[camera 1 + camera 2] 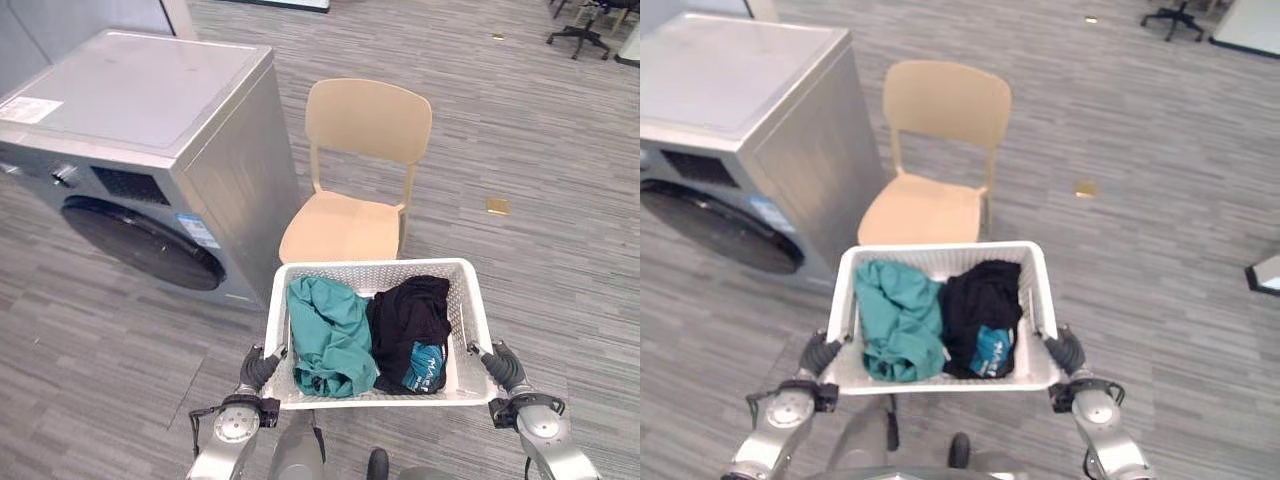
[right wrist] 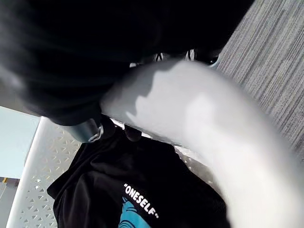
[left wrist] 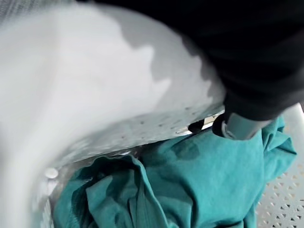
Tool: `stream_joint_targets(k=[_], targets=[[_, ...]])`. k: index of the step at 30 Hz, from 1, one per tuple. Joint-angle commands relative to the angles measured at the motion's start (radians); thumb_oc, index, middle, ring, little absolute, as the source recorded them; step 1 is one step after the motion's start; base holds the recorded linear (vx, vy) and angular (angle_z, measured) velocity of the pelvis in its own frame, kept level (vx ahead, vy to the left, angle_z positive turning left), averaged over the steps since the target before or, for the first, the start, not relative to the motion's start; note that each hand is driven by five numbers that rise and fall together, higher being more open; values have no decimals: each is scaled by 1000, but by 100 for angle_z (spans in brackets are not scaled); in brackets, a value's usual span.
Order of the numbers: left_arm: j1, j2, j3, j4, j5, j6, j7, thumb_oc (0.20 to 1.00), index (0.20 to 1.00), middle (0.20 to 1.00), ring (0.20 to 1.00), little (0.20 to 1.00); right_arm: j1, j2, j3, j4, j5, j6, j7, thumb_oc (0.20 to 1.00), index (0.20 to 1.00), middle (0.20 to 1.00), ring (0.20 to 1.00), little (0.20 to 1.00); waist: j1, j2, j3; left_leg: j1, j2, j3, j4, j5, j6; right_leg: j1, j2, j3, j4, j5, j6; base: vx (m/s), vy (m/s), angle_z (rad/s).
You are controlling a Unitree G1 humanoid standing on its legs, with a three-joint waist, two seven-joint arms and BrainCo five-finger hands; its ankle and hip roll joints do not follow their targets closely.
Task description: Grab the laundry basket,head to the washer,open it,put in the laundry and shut it.
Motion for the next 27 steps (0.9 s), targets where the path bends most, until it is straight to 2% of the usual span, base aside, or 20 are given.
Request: stream_joint_targets(k=[1, 2, 3, 4, 7, 9, 11, 12, 13, 14, 17, 21, 24, 27], targets=[[-18, 30, 22, -120, -100, -106, -42, 200, 200, 200, 200, 200, -29, 11, -74, -80, 60, -93, 40, 200, 200, 200, 200, 200, 34, -16, -50, 0, 21, 6, 92, -9, -39, -34, -151, -27, 148, -133, 112, 198, 241, -45], [-20, 33, 22, -116, -97, -106, -45, 200, 200, 200, 200, 200, -35, 15, -74, -77, 55, -92, 45, 200, 200, 200, 200, 200, 32, -17, -59, 3, 11, 12, 104, -24, -30, -38, -171, -23, 155, -126, 125, 226, 343, -36], [-23, 44, 22, -121, -94, -106, -47, 200, 200, 200, 200, 200, -50, 23, -64, -74, 44, -93, 50, 200, 200, 200, 200, 200, 33, -25, -64, 14, -14, 29, 128, -67, -4, -73, -208, 3, 205, -109, 145, 217, 342, -12], [-23, 44, 22, -121, -94, -106, -47, 200, 200, 200, 200, 200, -51, 23, -64, -74, 44, -93, 50, 200, 200, 200, 200, 200, 35, -24, -66, 11, -12, 31, 127, -64, -3, -78, -206, 5, 204, -106, 145, 140, 306, -9], [-40, 80, 35, -127, -92, -109, -43, 200, 200, 200, 200, 200, -89, 36, -37, -74, 34, -102, 53, 200, 200, 200, 200, 200, 39, -31, -49, 30, -25, 78, 137, -109, 31, -172, -230, 23, 322, -68, 162, 30, 237, -48], [-43, 97, 42, -138, -94, -110, -43, 200, 200, 200, 200, 200, -101, 39, -24, -83, 33, -96, 65, 200, 200, 200, 200, 200, 32, -41, -34, 72, -37, 118, 119, -132, 45, -259, -191, 18, 333, -50, 153, 56, 222, -99], [-42, 97, 48, -141, -99, -111, -41, 200, 200, 200, 200, 200, -110, 34, -16, -82, 35, -96, 63, 200, 200, 200, 200, 200, 24, -44, -18, 109, -51, 146, 103, -154, 51, -301, -171, -37, 286, -32, 142, 40, 92, -46], [-41, 97, 49, -141, -99, -111, -41, 200, 200, 200, 200, 200, -110, 33, -16, -82, 35, -96, 63, 200, 200, 200, 200, 200, 24, -43, -17, 110, -50, 146, 103, -154, 51, -300, -170, -37, 284, -31, 142, 72, 41, -47], [-36, 91, 54, -137, -102, -108, -38, 200, 200, 200, 200, 200, -114, 33, -5, -75, 38, -94, 62, 200, 200, 200, 200, 200, 18, -45, -5, 149, -62, 165, 89, -171, 55, -330, -148, -82, 236, -6, 132, 92, 20, -45], [-36, 84, 57, -132, -103, -108, -35, 200, 200, 200, 200, 200, -113, 33, -3, -70, 42, -95, 61, 200, 200, 200, 200, 200, 15, -45, 4, 166, -68, 169, 85, -179, 56, -360, -136, -102, 226, 8, 128, 92, 20, -41], [-31, 72, 61, -112, -86, -109, -39, 200, 200, 200, 200, 200, -89, 36, -11, -70, 53, -95, 63, 200, 200, 200, 200, 200, 2, -52, 8, 178, -89, 147, 106, -203, 58, -344, -123, -94, 180, 12, 118, 129, -75, 8], [-13, 47, 66, -97, -76, -112, -51, 200, 200, 200, 200, 200, -68, 21, -21, -56, 61, -96, 63, 200, 200, 200, 200, 200, -3, -43, 5, 171, -84, 149, 183, -225, 43, -299, -119, -88, 133, 30, 100, 100, -92, 43], [-28, 34, 55, -49, -66, -104, -44, 200, 200, 200, 200, 200, -72, -4, -25, -38, 50, -91, 52, 200, 200, 200, 200, 200, -5, -33, 2, 133, -48, 146, 292, -207, 9, -251, -121, -111, 99, 22, 79, 115, -113, 31], [-55, 26, 37, -1, -52, -102, -25, 200, 200, 200, 200, 200, -93, -10, -14, -17, 47, -90, 42, 200, 200, 200, 200, 200, 1, -23, 0, 93, -56, 82, 303, -191, 4, -215, -117, -106, 80, 7, 72, 115, -7, 24]])
